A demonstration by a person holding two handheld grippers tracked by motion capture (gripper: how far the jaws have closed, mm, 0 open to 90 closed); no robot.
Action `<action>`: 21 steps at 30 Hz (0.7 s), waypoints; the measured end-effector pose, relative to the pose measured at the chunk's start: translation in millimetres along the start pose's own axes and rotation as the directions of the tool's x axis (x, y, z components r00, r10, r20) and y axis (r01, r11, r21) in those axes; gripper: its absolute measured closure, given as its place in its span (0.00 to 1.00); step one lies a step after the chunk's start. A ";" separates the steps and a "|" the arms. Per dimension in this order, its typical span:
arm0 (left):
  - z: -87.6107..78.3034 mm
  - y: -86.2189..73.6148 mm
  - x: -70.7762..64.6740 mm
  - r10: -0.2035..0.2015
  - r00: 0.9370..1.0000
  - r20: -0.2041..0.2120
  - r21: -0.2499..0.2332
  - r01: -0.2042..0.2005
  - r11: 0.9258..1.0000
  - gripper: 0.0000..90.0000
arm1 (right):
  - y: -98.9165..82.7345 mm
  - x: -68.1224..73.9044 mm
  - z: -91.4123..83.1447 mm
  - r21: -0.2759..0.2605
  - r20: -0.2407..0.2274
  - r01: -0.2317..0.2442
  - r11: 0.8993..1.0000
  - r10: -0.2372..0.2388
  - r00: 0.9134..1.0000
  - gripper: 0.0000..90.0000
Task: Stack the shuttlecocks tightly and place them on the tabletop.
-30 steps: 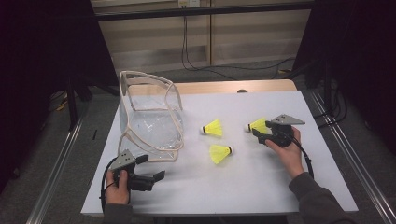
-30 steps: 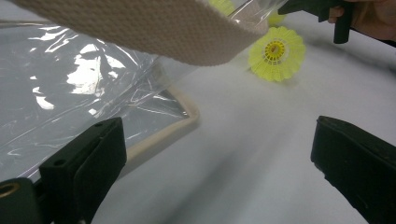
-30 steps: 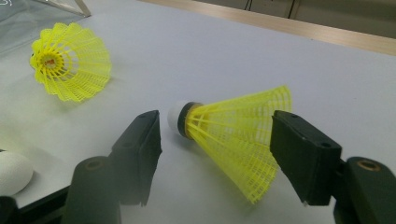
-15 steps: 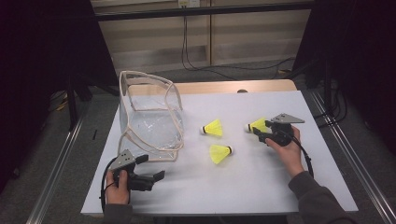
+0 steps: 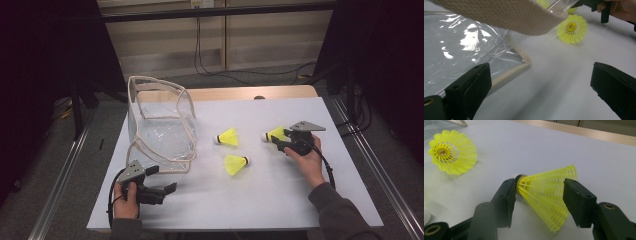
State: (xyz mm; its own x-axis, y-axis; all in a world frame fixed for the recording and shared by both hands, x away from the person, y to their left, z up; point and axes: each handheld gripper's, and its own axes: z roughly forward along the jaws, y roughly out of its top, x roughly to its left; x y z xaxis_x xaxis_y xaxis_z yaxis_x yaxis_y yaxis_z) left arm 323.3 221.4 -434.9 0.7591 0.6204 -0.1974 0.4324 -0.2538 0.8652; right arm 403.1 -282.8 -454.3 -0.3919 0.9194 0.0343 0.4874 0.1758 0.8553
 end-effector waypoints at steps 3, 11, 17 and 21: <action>0.2 -0.1 0.0 -0.001 1.000 0.000 -0.003 0.001 1.000 0.04 | 0.7 -0.2 1.2 0.000 -0.004 0.001 1.000 -0.001 1.000 0.49; 0.4 -0.1 0.0 0.000 1.000 -0.002 0.000 0.000 1.000 0.04 | 1.2 -1.0 3.1 0.010 -0.004 0.003 1.000 -0.003 1.000 0.52; 0.4 -0.1 -0.1 -0.001 1.000 -0.001 -0.002 0.001 1.000 0.04 | 1.1 -2.4 4.3 0.018 -0.004 0.002 1.000 -0.002 1.000 0.53; 0.5 -0.1 -0.2 0.000 1.000 -0.001 -0.002 0.000 1.000 0.04 | 0.6 -2.9 4.7 0.022 -0.009 0.002 1.000 -0.002 1.000 0.55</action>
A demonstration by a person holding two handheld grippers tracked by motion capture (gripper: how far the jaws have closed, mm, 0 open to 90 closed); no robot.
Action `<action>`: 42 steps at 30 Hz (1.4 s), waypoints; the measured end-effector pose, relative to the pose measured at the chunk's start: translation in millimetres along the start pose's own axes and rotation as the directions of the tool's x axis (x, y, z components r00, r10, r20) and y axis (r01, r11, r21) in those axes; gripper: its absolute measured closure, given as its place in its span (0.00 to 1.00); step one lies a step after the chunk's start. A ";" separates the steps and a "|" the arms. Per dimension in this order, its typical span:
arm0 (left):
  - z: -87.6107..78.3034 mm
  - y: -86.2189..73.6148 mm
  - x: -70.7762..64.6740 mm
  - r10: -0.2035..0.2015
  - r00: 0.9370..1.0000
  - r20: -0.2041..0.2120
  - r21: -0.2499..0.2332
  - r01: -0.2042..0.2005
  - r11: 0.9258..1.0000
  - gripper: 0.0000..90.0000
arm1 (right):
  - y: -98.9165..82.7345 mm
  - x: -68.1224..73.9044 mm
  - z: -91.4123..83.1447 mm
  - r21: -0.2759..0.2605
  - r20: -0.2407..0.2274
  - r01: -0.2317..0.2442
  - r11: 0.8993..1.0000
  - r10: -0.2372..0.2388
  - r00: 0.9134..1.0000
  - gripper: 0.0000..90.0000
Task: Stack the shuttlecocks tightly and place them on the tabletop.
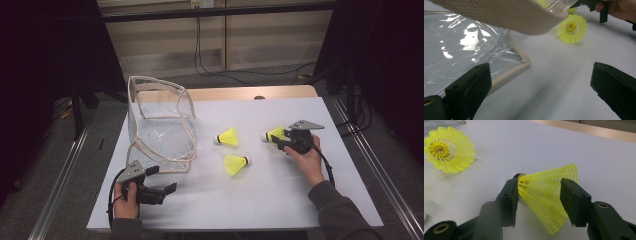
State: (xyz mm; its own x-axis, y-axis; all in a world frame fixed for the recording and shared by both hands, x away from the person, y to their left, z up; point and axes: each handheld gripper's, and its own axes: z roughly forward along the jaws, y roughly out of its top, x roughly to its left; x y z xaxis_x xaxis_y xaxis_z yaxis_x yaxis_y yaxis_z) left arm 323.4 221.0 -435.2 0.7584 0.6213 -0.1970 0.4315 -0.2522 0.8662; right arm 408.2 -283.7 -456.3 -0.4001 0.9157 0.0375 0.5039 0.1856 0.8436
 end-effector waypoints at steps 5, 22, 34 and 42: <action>0.0 0.0 -0.1 0.000 1.000 -0.001 0.001 0.000 1.000 0.04 | -0.6 0.7 1.3 0.007 -0.006 0.005 1.000 -0.004 1.000 0.58; -0.5 0.2 0.0 0.000 1.000 -0.001 0.003 0.000 1.000 0.04 | -1.6 2.7 3.1 0.027 -0.038 0.024 0.999 -0.023 0.999 0.71; -0.6 0.4 -0.1 0.002 1.000 -0.001 -0.001 -0.002 1.000 0.04 | -2.5 3.0 3.6 0.040 -0.063 0.023 0.999 -0.020 0.998 0.80; -0.6 0.4 -0.3 0.001 1.000 -0.001 -0.003 -0.001 1.000 0.04 | -2.7 4.6 4.1 0.047 -0.075 0.036 0.998 -0.033 0.997 0.84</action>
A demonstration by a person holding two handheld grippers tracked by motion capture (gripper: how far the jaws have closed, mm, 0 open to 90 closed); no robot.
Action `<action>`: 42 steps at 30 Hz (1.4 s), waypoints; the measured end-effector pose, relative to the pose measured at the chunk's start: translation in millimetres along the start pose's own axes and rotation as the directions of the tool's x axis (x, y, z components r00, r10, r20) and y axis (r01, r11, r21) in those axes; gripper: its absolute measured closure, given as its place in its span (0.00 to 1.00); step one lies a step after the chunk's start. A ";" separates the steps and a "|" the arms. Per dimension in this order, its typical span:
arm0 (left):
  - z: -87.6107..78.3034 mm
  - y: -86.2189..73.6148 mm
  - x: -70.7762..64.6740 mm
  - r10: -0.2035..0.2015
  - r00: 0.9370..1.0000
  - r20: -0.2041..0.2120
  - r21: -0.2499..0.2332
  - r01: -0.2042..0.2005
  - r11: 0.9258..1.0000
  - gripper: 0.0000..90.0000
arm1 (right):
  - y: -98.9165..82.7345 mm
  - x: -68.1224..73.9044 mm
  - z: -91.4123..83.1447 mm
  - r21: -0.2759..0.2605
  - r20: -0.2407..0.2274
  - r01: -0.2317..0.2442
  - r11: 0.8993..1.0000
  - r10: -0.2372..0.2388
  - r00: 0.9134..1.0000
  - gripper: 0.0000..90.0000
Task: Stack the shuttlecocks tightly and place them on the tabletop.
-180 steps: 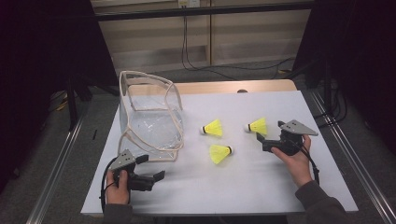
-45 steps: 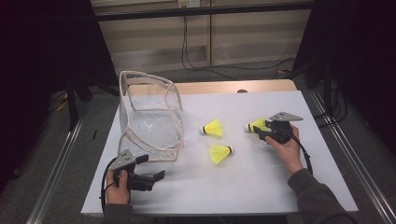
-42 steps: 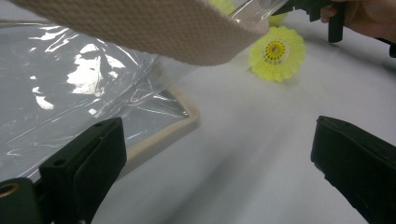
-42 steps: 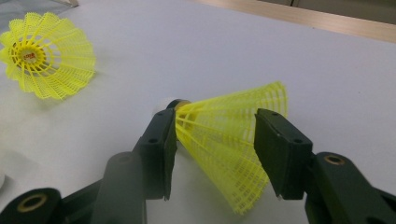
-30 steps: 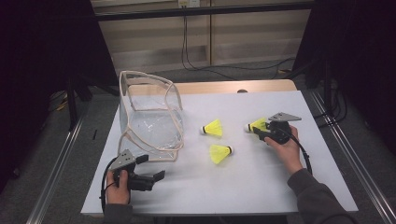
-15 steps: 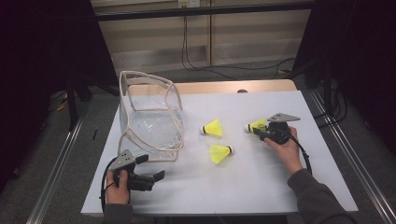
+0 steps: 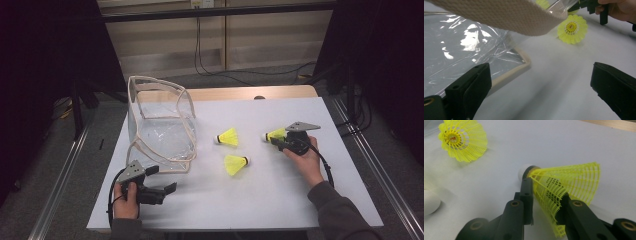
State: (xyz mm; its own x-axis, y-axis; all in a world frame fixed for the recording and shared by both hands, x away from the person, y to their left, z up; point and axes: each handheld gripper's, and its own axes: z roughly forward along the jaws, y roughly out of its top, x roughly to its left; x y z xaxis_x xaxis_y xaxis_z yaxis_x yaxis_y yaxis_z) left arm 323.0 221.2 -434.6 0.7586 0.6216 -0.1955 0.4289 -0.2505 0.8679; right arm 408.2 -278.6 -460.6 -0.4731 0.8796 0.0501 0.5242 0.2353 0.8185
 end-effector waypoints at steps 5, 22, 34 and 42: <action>-0.1 0.1 0.0 0.001 1.000 0.000 0.001 -0.001 1.000 0.04 | -0.4 -0.6 -0.5 -0.002 -0.014 -0.009 1.000 0.009 1.000 0.87; 0.0 0.3 -0.5 -0.001 1.000 -0.001 0.000 0.001 1.000 0.04 | 0.0 1.1 -0.8 -0.008 -0.058 -0.012 1.000 0.012 0.998 0.97; -0.2 0.4 -0.5 0.001 1.000 0.000 -0.001 -0.001 1.000 0.04 | 1.3 -0.6 -3.1 -0.023 -0.061 -0.024 0.999 0.023 0.998 0.97; -0.2 0.4 -0.6 0.002 1.000 0.000 0.000 -0.002 1.000 0.04 | 3.5 0.3 -4.9 -0.033 -0.062 -0.026 0.999 0.024 0.998 0.97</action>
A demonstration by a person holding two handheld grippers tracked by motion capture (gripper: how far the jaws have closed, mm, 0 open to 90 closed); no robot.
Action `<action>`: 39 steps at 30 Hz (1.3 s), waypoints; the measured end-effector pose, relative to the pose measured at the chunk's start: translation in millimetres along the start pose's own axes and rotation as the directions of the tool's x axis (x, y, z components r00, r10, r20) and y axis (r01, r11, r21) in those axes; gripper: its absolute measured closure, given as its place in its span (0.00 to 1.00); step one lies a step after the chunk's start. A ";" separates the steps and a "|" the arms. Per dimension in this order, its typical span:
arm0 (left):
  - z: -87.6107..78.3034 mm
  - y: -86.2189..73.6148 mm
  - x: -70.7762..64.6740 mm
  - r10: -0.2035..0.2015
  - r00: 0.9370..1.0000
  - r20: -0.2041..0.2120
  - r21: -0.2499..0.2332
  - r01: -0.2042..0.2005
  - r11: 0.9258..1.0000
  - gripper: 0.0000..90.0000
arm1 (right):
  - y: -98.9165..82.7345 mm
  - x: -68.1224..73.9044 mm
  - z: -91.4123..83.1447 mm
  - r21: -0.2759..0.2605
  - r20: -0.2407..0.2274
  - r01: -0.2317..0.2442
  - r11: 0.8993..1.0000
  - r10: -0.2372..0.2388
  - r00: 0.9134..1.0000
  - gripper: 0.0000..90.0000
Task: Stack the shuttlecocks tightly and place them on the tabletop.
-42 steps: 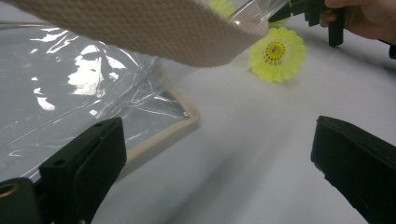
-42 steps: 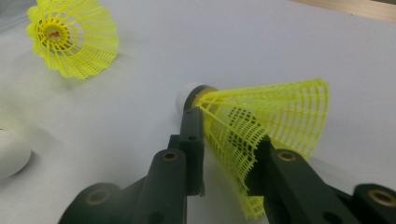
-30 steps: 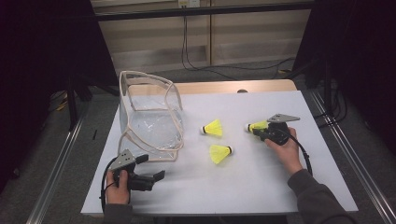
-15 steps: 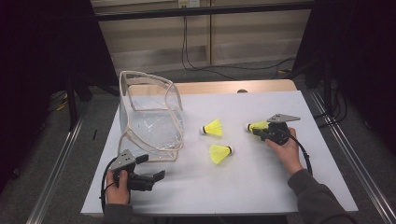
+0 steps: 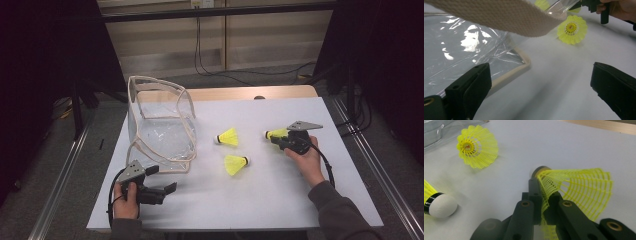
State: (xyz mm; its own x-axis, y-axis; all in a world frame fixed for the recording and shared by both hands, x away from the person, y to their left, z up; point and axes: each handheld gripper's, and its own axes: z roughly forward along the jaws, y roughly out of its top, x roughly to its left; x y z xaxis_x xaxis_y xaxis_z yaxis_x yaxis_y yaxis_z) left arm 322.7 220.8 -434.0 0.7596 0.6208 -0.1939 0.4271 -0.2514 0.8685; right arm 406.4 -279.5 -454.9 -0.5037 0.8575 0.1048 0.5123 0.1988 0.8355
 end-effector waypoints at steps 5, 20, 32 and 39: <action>-0.1 0.1 0.1 -0.001 1.000 -0.001 0.002 0.001 1.000 0.04 | 1.5 0.4 -0.7 -0.009 -0.005 0.001 1.000 -0.001 1.000 0.97; 0.2 0.2 0.1 0.001 1.000 -0.002 0.003 -0.001 1.000 0.04 | 7.2 5.1 0.6 -0.023 -0.026 0.003 1.000 -0.004 1.000 0.97; 1.3 -0.1 0.2 0.002 1.000 -0.001 0.007 -0.002 1.000 0.04 | 8.0 7.5 2.7 -0.025 -0.034 0.005 1.000 -0.006 0.999 0.97; 1.3 -0.1 -0.2 0.001 1.000 0.000 0.003 -0.001 1.000 0.04 | 8.9 7.4 1.6 -0.030 -0.037 0.005 1.000 -0.006 0.999 0.97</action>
State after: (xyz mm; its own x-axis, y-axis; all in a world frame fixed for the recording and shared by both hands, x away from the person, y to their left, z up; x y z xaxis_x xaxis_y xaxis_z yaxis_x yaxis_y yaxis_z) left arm 323.1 219.8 -434.6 0.7596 0.6211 -0.1932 0.4283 -0.2541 0.8672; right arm 408.4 -270.6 -447.6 -0.5325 0.8379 0.1198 0.4890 0.1890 0.8516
